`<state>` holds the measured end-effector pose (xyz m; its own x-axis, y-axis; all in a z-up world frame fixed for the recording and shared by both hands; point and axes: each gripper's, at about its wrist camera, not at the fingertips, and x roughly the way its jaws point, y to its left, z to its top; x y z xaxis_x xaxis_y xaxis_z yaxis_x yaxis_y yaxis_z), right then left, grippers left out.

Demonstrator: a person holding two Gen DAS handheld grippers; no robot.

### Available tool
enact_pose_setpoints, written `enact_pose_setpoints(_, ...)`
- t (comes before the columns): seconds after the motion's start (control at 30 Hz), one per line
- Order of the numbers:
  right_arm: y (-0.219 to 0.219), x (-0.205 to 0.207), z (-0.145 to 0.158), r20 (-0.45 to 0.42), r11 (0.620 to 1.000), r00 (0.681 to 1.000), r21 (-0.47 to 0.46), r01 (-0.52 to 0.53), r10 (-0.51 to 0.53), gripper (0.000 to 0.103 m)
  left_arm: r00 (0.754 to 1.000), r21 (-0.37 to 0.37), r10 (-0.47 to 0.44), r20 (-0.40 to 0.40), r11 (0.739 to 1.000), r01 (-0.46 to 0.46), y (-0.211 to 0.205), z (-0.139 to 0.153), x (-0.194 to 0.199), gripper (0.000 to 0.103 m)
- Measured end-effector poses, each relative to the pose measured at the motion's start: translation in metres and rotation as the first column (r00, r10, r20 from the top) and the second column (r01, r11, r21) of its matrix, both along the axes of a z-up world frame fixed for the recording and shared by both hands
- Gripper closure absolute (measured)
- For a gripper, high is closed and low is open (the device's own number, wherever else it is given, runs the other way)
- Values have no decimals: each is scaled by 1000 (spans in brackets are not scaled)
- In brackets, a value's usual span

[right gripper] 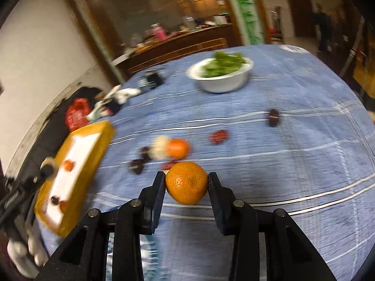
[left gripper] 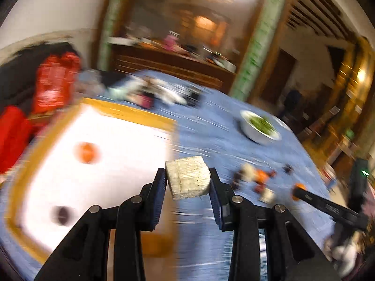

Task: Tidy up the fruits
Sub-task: 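Carry the chunk and tangerine over the white tray and open both tools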

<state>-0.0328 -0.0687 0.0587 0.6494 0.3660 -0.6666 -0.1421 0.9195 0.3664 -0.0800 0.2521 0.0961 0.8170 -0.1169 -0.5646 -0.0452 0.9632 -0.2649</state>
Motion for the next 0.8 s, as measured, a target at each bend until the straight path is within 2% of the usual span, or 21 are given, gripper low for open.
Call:
enact_pose_setpoints(0.1,37,-3,11,0,995,996,35,-95,95,62,991,11,134,-3,991,-134,41,-4,-10,69)
enact_pose_setpoints(0.23,104,-7,20,-5,968,970,62,-243,244,62,974,-33,223,-42,974,-225,83,-17,-14,68)
enact_pose_setpoints(0.43,187,-9,13,-58,920,920,74,-384,388,62,967,-67,244,-72,966,-249,107,-34,-22,68)
enact_pose_setpoints(0.7,260,-5,-6,-116,883,876,26,-468,468,61,957,-121,276,-87,951,-285,135,-49,-30,68)
enact_pose_setpoints(0.8,278,-7,-9,-113,877,871,-5,-481,477,61,959,-142,272,-81,949,-282,141,-48,-33,62)
